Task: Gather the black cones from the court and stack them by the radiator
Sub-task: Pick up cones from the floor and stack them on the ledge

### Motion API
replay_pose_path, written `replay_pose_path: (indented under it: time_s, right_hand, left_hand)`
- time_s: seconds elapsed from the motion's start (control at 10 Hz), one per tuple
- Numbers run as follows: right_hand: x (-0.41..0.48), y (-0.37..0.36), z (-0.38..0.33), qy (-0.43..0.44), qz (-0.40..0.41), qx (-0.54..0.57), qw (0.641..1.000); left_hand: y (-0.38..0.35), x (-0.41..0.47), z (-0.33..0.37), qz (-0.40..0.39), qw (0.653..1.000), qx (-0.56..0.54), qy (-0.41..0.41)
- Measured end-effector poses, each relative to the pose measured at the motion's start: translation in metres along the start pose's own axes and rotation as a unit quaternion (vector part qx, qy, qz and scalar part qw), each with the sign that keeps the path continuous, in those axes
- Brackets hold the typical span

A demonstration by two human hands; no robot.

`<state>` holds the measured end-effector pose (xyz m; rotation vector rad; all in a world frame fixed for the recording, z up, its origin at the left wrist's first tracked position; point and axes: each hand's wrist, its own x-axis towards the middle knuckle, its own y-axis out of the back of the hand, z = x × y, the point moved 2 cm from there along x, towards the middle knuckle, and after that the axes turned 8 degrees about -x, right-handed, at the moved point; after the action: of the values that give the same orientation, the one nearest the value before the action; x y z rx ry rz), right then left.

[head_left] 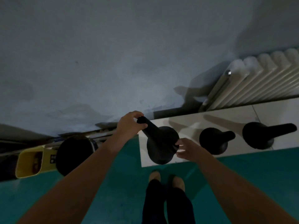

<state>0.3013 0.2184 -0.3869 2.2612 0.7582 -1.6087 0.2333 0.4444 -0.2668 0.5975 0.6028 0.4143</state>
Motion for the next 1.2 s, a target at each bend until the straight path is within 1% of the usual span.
replay_pose_path:
  time_s: [0.2, 0.3, 0.4, 0.5, 0.6, 0.7, 0.8, 0.9, 1.0, 1.1, 1.2]
  right_hand:
    - [0.035, -0.010, 0.021, -0.018, 0.022, 0.033, 0.999]
    - [0.064, -0.003, 0.046, -0.027, 0.032, 0.050, 0.998]
    - [0.082, -0.004, 0.057, -0.012, -0.028, 0.021, 0.999]
    - [0.067, -0.007, 0.056, 0.022, 0.055, 0.077, 0.995]
    - [0.072, -0.009, 0.064, -0.006, 0.060, 0.152, 0.987]
    - [0.076, -0.011, 0.068, -0.007, 0.065, 0.213, 0.975]
    - [0.080, -0.015, 0.067, -0.025, 0.054, 0.238, 0.969]
    - [0.081, -0.017, 0.068, -0.026, 0.045, 0.235, 0.971]
    - [0.072, -0.013, 0.066, -0.007, 0.026, 0.223, 0.975]
    - [0.056, -0.011, 0.058, 0.002, 0.015, 0.216, 0.976]
    - [0.031, -0.012, 0.043, 0.022, 0.001, 0.218, 0.976]
  left_hand:
    - [-0.018, 0.008, -0.016, -0.032, 0.998, 0.049, -0.036]
    - [-0.031, 0.005, -0.027, -0.056, 0.996, 0.064, -0.035]
    - [-0.047, 0.001, -0.040, -0.074, 0.993, 0.079, -0.043]
    - [-0.062, -0.004, -0.048, -0.082, 0.990, 0.104, -0.047]
    - [-0.076, -0.005, -0.058, -0.079, 0.991, 0.105, -0.037]
    - [-0.087, -0.005, -0.067, -0.082, 0.991, 0.100, -0.030]
    - [-0.104, -0.007, -0.072, -0.084, 0.991, 0.096, -0.029]
    - [-0.123, -0.006, -0.074, -0.074, 0.990, 0.114, -0.037]
    - [-0.135, -0.004, -0.077, -0.079, 0.989, 0.120, -0.033]
    - [-0.134, -0.005, -0.080, -0.086, 0.991, 0.104, -0.014]
    - [-0.118, -0.008, -0.078, -0.078, 0.994, 0.081, 0.017]
